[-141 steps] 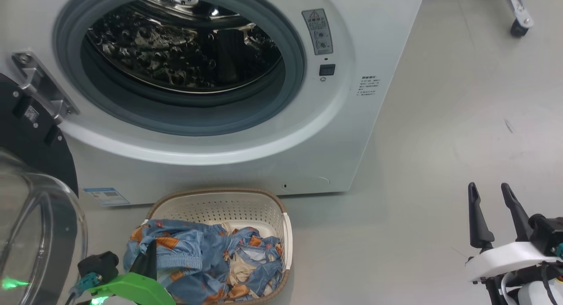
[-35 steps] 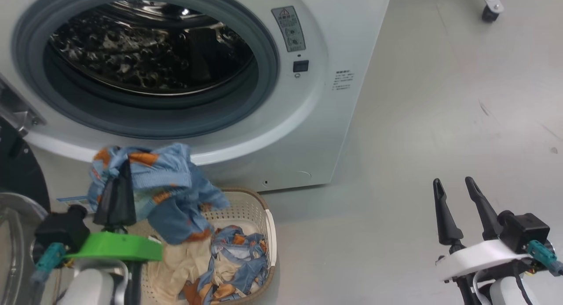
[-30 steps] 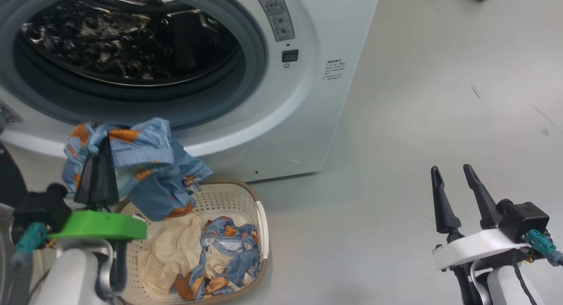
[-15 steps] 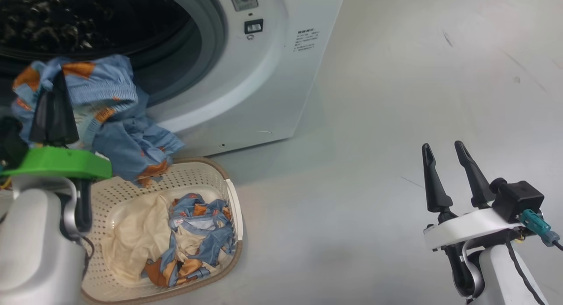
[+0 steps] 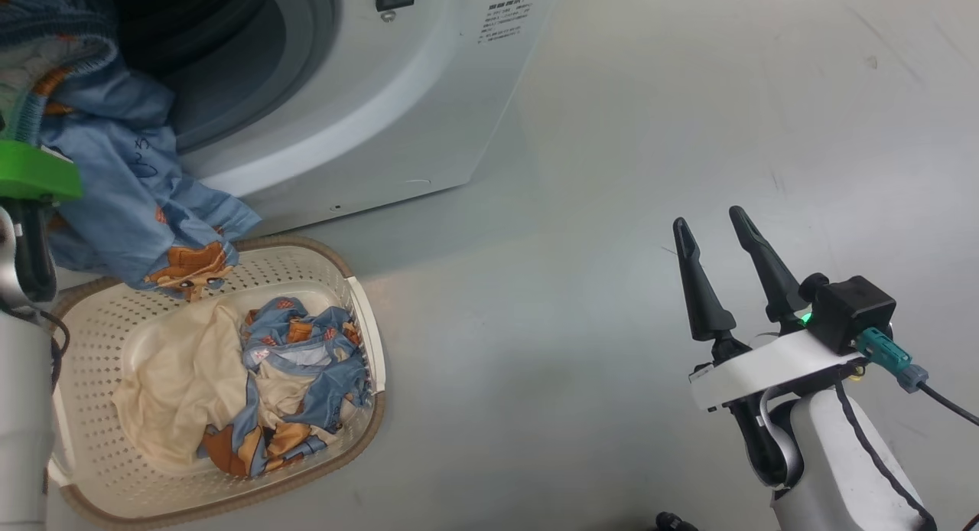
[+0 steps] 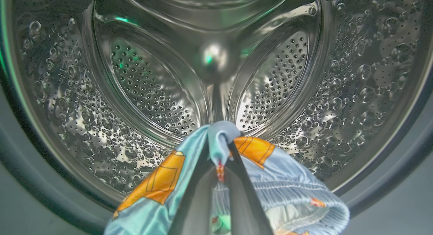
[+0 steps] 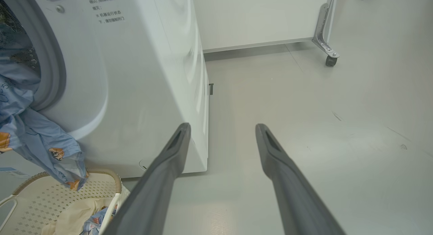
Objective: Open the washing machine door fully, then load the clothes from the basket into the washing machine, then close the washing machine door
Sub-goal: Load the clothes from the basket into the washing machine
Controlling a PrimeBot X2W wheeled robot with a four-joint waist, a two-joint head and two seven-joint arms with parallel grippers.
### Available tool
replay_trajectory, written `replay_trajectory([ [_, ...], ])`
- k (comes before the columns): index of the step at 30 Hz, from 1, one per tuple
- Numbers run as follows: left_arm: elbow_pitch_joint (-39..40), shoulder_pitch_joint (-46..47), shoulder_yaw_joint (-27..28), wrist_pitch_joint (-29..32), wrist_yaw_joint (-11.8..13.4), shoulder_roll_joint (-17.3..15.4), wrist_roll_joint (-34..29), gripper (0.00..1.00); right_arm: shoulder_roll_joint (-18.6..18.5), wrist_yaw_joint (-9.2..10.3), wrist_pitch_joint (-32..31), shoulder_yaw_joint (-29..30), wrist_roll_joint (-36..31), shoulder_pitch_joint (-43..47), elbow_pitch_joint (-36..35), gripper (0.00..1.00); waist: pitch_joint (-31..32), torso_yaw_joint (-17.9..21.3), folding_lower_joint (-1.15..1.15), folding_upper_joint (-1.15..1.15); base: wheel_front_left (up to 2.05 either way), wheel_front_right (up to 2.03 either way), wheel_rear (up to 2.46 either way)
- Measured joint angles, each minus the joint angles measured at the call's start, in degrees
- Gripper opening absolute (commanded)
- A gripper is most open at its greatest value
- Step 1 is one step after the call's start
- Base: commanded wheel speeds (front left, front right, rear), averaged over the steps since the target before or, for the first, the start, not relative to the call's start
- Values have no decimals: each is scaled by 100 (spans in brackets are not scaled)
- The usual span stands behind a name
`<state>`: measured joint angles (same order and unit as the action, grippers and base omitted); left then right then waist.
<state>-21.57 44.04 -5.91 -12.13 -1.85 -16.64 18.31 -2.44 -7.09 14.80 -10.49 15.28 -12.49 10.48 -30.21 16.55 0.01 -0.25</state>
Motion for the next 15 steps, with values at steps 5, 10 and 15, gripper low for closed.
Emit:
replay_trajectory([
  [5,-233,467,-3,10,-8,-125,-79,0,0,0,0,-172,214,-187,-25,100,-272,130,0,0,0,0,0],
  [10,-374,796,4,10,-38,-221,-121,0,2,0,0,-225,291,-320,-65,100,-484,231,0,0,0,0,0],
  [15,-579,1155,27,-1,-57,-342,-156,0,1,0,0,-238,304,-381,-71,100,-720,345,0,0,0,0,0],
])
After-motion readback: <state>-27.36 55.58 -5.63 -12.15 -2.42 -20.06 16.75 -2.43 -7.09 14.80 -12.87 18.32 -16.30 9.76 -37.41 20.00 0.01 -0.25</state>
